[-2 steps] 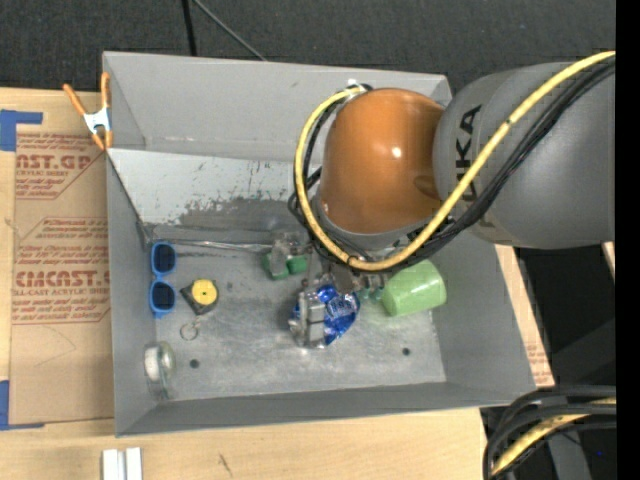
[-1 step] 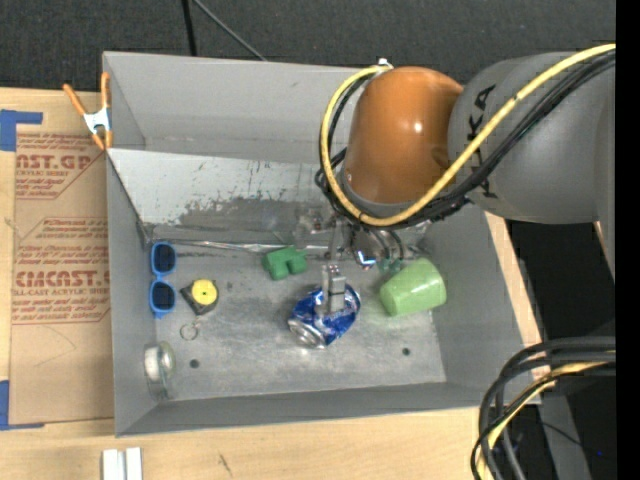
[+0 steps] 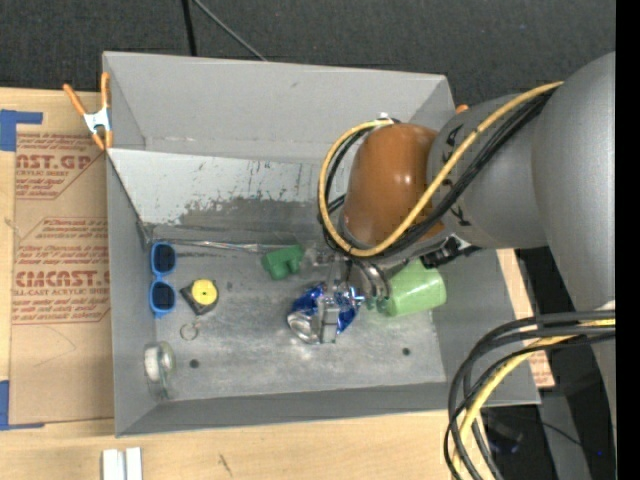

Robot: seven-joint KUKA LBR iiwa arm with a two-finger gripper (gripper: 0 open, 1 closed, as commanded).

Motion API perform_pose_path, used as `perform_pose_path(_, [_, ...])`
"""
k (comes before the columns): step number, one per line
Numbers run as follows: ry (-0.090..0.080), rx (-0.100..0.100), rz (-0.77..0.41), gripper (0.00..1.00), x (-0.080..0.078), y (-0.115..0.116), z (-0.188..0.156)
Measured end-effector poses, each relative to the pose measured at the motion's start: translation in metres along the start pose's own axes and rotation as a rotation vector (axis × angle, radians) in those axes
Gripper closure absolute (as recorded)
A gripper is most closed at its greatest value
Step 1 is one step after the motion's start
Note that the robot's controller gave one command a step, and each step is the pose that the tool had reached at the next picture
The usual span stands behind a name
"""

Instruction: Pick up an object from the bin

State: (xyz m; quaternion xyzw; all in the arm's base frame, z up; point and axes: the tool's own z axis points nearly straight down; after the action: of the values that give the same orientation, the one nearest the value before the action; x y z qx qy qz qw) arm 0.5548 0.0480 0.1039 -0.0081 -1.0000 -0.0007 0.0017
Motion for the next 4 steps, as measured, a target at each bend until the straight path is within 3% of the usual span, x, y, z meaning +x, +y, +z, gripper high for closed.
perform_pose_path(1, [-0.010, -0.002, -0.001, 1.00, -0.003, 0.001, -0.004])
perform_pose_path(2, [-0.013, -0.004, -0.007, 1.00, -0.005, 0.009, 0.032])
perform_pose_path(3, [-0.004, 0.000, -0.005, 0.00, -0.002, 0.007, 0.034])
perform_pose_path(4, [-0.013, 0.001, -0.032, 0.00, -0.009, 0.001, -0.058])
